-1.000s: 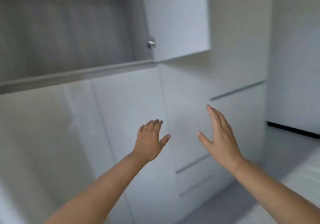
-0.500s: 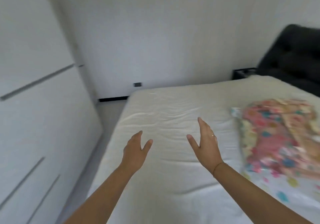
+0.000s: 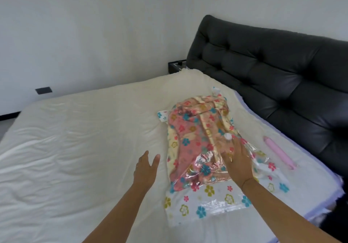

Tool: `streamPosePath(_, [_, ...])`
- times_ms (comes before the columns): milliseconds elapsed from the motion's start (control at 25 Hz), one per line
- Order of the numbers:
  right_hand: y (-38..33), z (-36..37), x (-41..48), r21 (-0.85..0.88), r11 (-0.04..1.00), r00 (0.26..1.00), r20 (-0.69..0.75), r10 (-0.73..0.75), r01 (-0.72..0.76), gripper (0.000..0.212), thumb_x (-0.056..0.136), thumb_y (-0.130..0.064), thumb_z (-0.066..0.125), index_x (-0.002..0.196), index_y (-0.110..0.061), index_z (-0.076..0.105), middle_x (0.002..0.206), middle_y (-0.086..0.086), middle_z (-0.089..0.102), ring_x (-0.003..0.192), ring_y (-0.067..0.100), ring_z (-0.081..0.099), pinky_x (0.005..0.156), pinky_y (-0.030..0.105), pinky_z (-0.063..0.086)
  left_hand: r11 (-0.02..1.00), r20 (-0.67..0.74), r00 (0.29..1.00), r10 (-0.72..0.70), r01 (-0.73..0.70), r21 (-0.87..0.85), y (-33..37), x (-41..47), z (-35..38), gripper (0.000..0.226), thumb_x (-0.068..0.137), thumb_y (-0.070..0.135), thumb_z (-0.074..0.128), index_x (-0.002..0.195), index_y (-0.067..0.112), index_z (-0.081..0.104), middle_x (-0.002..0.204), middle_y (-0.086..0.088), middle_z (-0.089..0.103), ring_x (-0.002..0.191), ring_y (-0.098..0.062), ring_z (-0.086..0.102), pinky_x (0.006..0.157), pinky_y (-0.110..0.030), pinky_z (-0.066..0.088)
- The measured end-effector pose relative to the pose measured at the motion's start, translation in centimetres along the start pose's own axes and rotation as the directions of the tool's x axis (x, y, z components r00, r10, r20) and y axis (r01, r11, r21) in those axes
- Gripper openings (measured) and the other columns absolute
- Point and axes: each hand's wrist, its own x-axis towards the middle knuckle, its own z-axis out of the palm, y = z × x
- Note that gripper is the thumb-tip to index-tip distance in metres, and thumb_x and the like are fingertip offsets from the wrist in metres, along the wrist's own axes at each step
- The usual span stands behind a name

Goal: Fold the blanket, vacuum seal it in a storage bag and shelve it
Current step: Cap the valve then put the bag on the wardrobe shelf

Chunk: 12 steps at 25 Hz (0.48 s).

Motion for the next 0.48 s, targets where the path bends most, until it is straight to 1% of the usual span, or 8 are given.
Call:
streamPosePath(120, [4.1, 0.5, 5.2, 0.027, 0.994, 0.993, -0.039, 0.111, -0.11, 0.106, 0.071, -0.08, 0.022, 0.152, -0.013, 0.017, 0.155, 0.012, 0.027, 0.144, 0.03, 0.023, 0.116, 0.052, 0.022, 0.999, -0.044, 0.998, -0.044, 0.044, -0.013, 0.9, 5.2, 3.4, 0.071, 0.095, 0.054, 0.037, 0.149, 0.011, 0.024, 0.155, -0.011, 0.027, 0.141, -0.029, 0.028, 0.115, -0.043, 0.022])
streamPosePath(200, [6.6, 1.1, 8.6, 0.016, 0.987, 0.985, -0.073, 0.158, -0.157, 0.117, 0.065, -0.091, 0.016, 0.152, -0.013, 0.015, 0.157, 0.011, 0.023, 0.145, 0.029, 0.021, 0.118, 0.048, 0.018, 0.998, -0.063, 0.996, -0.068, 0.067, -0.017, 1.2, 9.2, 5.8, 0.072, 0.095, 0.055, 0.036, 0.15, 0.01, 0.023, 0.155, -0.012, 0.026, 0.141, -0.03, 0.028, 0.114, -0.045, 0.022])
streamPosePath(240, [7.9, 1.4, 10.3, 0.001, 0.984, 0.981, -0.083, 0.175, -0.176, 0.114, 0.067, -0.091, 0.016, 0.153, -0.015, 0.013, 0.158, 0.01, 0.02, 0.145, 0.028, 0.019, 0.118, 0.047, 0.016, 0.995, -0.061, 0.993, -0.097, 0.095, -0.022, 1.4, 11.1, 7.2, 0.073, 0.095, 0.056, 0.035, 0.15, 0.01, 0.022, 0.155, -0.012, 0.025, 0.141, -0.03, 0.027, 0.114, -0.046, 0.022])
streamPosePath(280, [9.3, 1.5, 12.4, -0.03, 0.979, 0.977, -0.08, 0.199, -0.201, 0.107, 0.074, -0.087, 0.023, 0.153, -0.017, 0.01, 0.159, 0.01, 0.017, 0.146, 0.027, 0.017, 0.119, 0.048, 0.014, 0.991, -0.055, 0.989, -0.134, 0.133, -0.03, 1.7, 13.1, 8.8, 0.074, 0.094, 0.057, 0.034, 0.15, 0.01, 0.021, 0.156, -0.012, 0.023, 0.141, -0.03, 0.026, 0.114, -0.047, 0.023])
streamPosePath(360, [12.3, 2.3, 16.6, -0.091, 0.967, 0.972, -0.039, 0.234, -0.236, 0.093, 0.083, -0.072, 0.037, 0.153, -0.02, 0.005, 0.16, 0.009, 0.012, 0.147, 0.026, 0.013, 0.119, 0.048, 0.009, 0.977, -0.053, 0.976, -0.211, 0.209, -0.048, 2.0, 16.3, 11.6, 0.076, 0.093, 0.059, 0.034, 0.15, 0.01, 0.021, 0.156, -0.012, 0.022, 0.141, -0.031, 0.026, 0.113, -0.048, 0.024])
streamPosePath(400, [13.7, 2.9, 19.0, -0.103, 0.963, 0.969, -0.017, 0.248, -0.248, 0.092, 0.083, -0.067, 0.04, 0.153, -0.021, 0.003, 0.161, 0.008, 0.01, 0.147, 0.025, 0.011, 0.12, 0.047, 0.007, 0.969, -0.059, 0.968, -0.244, 0.24, -0.062, 2.2, 18.0, 13.0, 0.077, 0.093, 0.06, 0.034, 0.15, 0.01, 0.02, 0.156, -0.012, 0.021, 0.141, -0.032, 0.027, 0.113, -0.049, 0.024])
streamPosePath(480, [16.3, 4.7, 24.0, -0.094, 0.962, 0.965, 0.028, 0.262, -0.258, 0.097, 0.079, -0.069, 0.04, 0.153, -0.02, 0.0, 0.161, 0.007, 0.006, 0.148, 0.024, 0.008, 0.12, 0.046, 0.003, 0.954, -0.081, 0.952, -0.295, 0.288, -0.084, 2.6, 21.7, 15.9, 0.081, 0.091, 0.062, 0.036, 0.151, 0.011, 0.018, 0.157, -0.012, 0.019, 0.141, -0.034, 0.025, 0.112, -0.05, 0.023])
